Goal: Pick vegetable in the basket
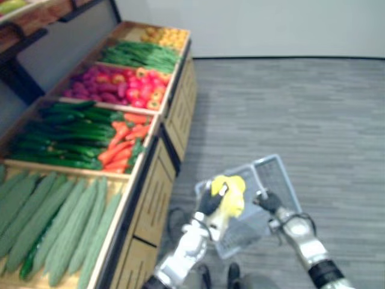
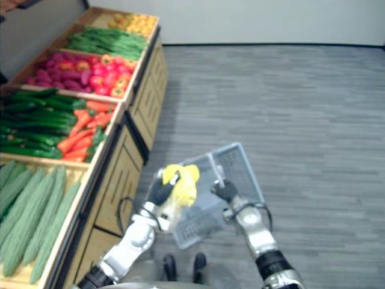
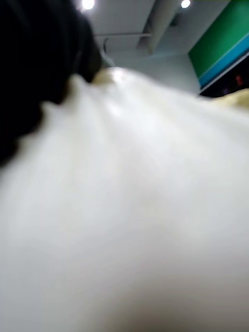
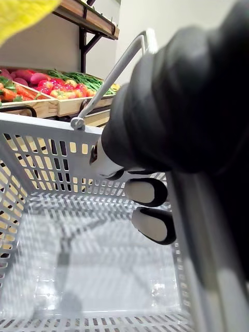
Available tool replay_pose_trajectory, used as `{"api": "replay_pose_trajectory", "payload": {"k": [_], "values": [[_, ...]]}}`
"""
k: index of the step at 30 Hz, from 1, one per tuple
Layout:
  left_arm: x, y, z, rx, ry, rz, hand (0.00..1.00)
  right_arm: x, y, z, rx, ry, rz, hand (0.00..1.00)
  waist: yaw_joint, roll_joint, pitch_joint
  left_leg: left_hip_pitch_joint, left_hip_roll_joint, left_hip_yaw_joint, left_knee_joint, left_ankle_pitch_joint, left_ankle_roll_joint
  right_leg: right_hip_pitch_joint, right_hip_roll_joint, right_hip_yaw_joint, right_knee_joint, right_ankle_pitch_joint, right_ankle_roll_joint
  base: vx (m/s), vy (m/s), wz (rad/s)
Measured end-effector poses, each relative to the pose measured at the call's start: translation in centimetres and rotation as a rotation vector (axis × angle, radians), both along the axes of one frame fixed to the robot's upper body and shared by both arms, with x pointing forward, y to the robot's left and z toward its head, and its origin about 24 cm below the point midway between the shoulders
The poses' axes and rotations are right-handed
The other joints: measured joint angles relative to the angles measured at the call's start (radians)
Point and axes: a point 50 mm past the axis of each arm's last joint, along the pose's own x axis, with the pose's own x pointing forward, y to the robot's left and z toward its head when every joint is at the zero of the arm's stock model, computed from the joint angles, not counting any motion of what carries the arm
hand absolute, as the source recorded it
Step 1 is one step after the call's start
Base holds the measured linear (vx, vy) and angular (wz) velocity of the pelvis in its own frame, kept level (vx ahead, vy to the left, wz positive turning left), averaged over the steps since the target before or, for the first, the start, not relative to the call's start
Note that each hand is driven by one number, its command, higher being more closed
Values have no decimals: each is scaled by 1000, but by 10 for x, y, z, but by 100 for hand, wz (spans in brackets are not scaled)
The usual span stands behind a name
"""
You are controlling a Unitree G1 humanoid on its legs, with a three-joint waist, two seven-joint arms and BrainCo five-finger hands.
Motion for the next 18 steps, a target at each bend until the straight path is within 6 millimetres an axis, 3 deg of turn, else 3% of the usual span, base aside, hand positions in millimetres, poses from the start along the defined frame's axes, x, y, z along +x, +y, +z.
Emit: {"api": "replay_pose_trajectory", "payload": {"k": [2, 4, 6, 7, 9, 10, 11, 12, 14, 15, 16, 17, 18], "values": [[0, -3, -7, -1, 38, -8, 100, -2, 8, 2, 24, -3, 42, 100, 7, -5, -1, 2, 7, 30, -1, 14, 21, -21, 1, 21, 33, -19, 17, 163, 121, -50], [-1, -3, -16, 19, 72, -6, 100, -4, 19, 5, 64, 3, 83, 100, 13, -28, -12, 4, -1, 69, -26, 15, 62, -68, -14, 41, 94, -60, 31, 175, 101, -42], [-3, -2, -25, 48, 108, -4, 100, -9, 35, 5, 132, 36, 138, 100, 14, -71, -17, 36, -18, 103, -68, 7, 103, -159, -94, -27, 365, -125, 77, 247, 65, -28], [-4, -1, -30, 70, 128, -7, 100, -15, 45, 0, 178, 67, 154, 100, 10, -83, -15, 65, -19, 101, -70, -3, 105, -201, -132, -73, 514, -99, 99, 285, 33, -4], [-9, 0, -36, 120, 130, -28, 100, -32, 54, -11, 249, 136, 156, 100, 5, -101, -17, 132, -7, 88, -80, -11, 84, -216, -152, -114, 650, -20, 67, 336, -22, 25], [-11, 0, -38, 147, 121, -36, 100, -41, 53, -15, 288, 170, 142, 100, -1, -100, -16, 164, 19, 67, -85, -12, 81, -228, -148, -130, 703, -2, 70, 381, -87, 41], [-10, -1, -37, 155, 110, -34, 100, -43, 52, -14, 300, 169, 144, 100, -6, -99, -16, 173, 28, 53, -90, -12, 81, -231, -142, -129, 696, -40, 65, 442, -124, 51], [-6, -2, -34, 157, 92, -30, 0, -45, 51, -9, 326, 160, 159, 100, -20, -98, -14, 180, 48, 34, -100, -12, 81, -247, -125, -115, 623, -88, 70, 272, -95, 40], [2, -2, -32, 178, 68, -16, 0, -48, 52, -5, 355, 152, 167, 100, -43, -90, -9, 194, 78, 14, -118, -14, 79, -259, -101, -84, 408, -85, 84, 320, -134, 28], [9, 0, -34, 212, 67, -3, 0, -50, 49, -4, 356, 152, 174, 100, -46, -98, -7, 213, 81, 15, -128, -15, 77, -261, -101, -59, 264, -53, 122, 324, -165, 12], [12, 1, -37, 236, 66, 6, 0, -51, 47, -3, 355, 152, 183, 100, -47, -105, -8, 222, 78, 19, -123, -21, 66, -258, -106, -48, 198, -30, 136, 349, -211, 7], [15, 6, -43, 293, 70, 30, 0, -55, 46, -1, 358, 151, 208, 100, -50, -130, -14, 240, 70, 22, -97, -51, 19, -249, -126, -25, 105, 47, 133, 387, -264, 13], [16, 15, -53, 357, 90, 59, 0, -61, 48, 2, 381, 160, 242, 100, -56, -149, -7, 268, 60, 24, -64, -95, -24, -240, -151, -9, 100, 142, 106, 403, -295, -4]]}}
